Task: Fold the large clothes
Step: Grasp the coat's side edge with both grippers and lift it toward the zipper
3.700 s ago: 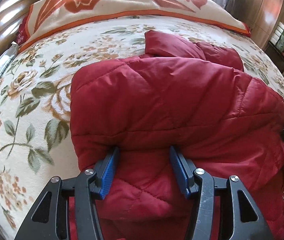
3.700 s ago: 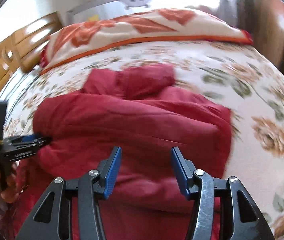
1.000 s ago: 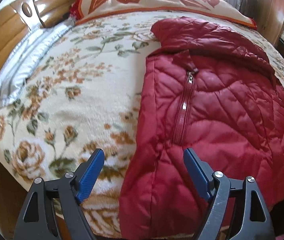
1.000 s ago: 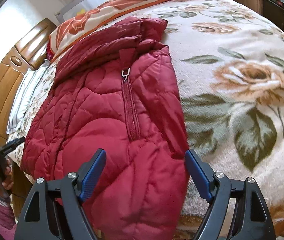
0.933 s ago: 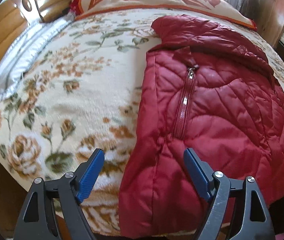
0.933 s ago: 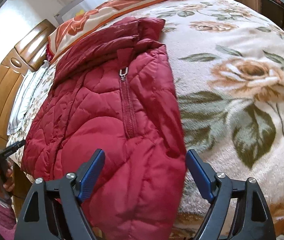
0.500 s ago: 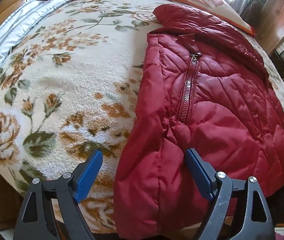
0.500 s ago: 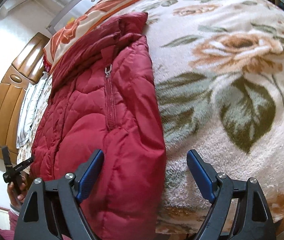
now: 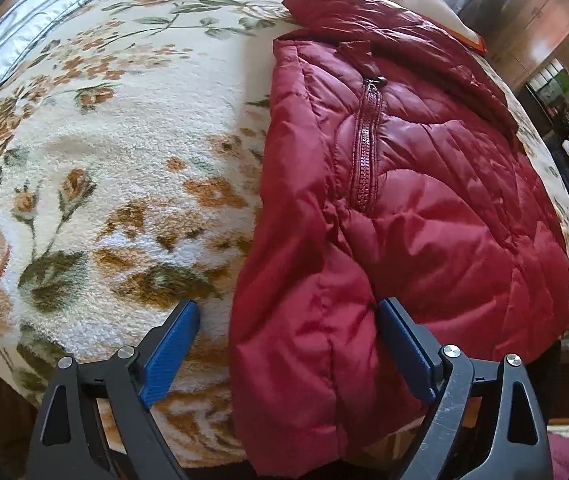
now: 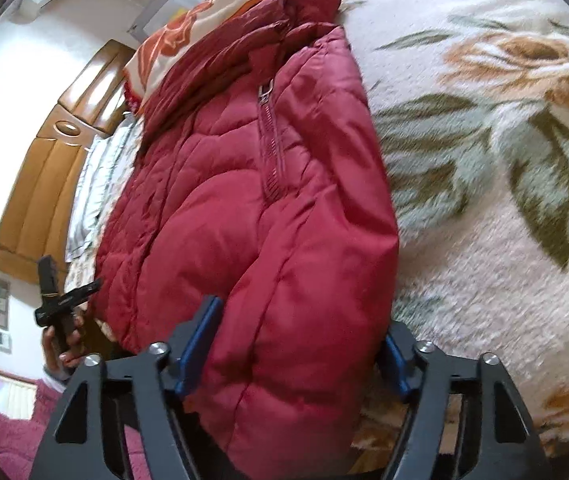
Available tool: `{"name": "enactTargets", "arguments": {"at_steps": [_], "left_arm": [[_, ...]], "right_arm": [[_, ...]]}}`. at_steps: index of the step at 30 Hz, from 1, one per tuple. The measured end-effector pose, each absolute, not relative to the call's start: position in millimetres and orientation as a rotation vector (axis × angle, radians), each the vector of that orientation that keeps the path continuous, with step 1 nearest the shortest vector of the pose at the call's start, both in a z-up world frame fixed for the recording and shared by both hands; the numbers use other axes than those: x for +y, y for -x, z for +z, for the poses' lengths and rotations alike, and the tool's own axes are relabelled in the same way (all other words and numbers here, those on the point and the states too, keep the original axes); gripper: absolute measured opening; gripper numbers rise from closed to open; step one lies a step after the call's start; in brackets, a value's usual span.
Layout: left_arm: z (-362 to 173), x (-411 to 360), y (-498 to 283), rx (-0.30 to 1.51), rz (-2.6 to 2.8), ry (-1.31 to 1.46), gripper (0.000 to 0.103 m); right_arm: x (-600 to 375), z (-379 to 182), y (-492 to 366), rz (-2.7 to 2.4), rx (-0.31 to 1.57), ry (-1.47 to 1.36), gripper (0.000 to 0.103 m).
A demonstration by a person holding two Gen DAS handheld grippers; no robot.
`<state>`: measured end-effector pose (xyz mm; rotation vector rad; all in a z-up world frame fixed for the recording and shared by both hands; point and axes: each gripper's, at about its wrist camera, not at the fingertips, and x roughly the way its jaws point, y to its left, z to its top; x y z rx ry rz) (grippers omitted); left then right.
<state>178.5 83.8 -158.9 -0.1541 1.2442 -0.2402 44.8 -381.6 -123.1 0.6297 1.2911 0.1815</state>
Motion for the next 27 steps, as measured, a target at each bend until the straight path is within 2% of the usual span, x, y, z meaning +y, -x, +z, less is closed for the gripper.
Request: {"name": "enactTargets", "arguments": {"at_steps": [10, 11, 12, 14, 17, 18, 19, 20, 22, 25, 27], "left_arm": [[-162, 77, -178, 1.266, -0.357, 0.157, 0.091], [-162, 75, -177, 1.265, -0.381, 0.161, 0.084], [-162, 72, -176, 1.267, -0.427, 0.178, 0.067], [-163, 69, -175, 1.268, -0.481, 0.212, 0.051], [-168, 70, -175, 1.268, -0.503, 0.238, 0.043], [-168, 71, -175, 1.266, -0.514, 0.258, 0.032], [-167, 71, -175, 1.261, -0.525, 0.274, 0.027], [-165, 72, -175, 1.251, -0.530, 0.274, 0.022], [-154, 65, -171, 1.210, -0.522, 0.219, 0.018], [-132, 62, -165, 1.141, -0.533, 0.201, 0.014], [-115, 61, -163, 1.088, -0.547, 0.217, 0.014]], "right_arm": [[-384, -129, -50, 0.231, 1.315, -0.653, 0.071], [-382, -130, -50, 0.239, 1.314, -0.649, 0.071], [-381, -130, -51, 0.246, 1.314, -0.647, 0.071], [-380, -130, -50, 0.255, 1.314, -0.652, 0.070], [-381, -132, -48, 0.266, 1.308, -0.667, 0.069], [-380, -134, -49, 0.269, 1.309, -0.674, 0.068], [-381, -136, -49, 0.273, 1.310, -0.682, 0.067], [-382, -136, -50, 0.275, 1.312, -0.687, 0.064], [-380, -135, -51, 0.301, 1.315, -0.690, 0.040], [-377, -127, -52, 0.334, 1.290, -0.696, 0.028], [-379, -120, -52, 0.345, 1.246, -0.728, 0.025]]}}
